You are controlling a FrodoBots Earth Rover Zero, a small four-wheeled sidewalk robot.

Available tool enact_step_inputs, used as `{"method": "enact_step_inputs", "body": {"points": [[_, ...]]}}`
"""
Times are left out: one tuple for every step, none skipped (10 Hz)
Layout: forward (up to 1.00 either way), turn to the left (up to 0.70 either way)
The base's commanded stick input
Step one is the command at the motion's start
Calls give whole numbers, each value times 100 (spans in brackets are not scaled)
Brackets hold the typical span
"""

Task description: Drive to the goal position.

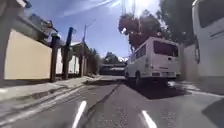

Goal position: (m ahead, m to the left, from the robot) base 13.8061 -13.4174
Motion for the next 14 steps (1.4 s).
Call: {"method": "enact_step_inputs", "body": {"points": [[100, 1], [100, 0], [100, 4], [100, 0], [100, 0], [100, 0], [100, 0], [100, 3], [100, 1], [100, -19], [100, -40], [100, -40], [100, -38], [100, -6]]}}
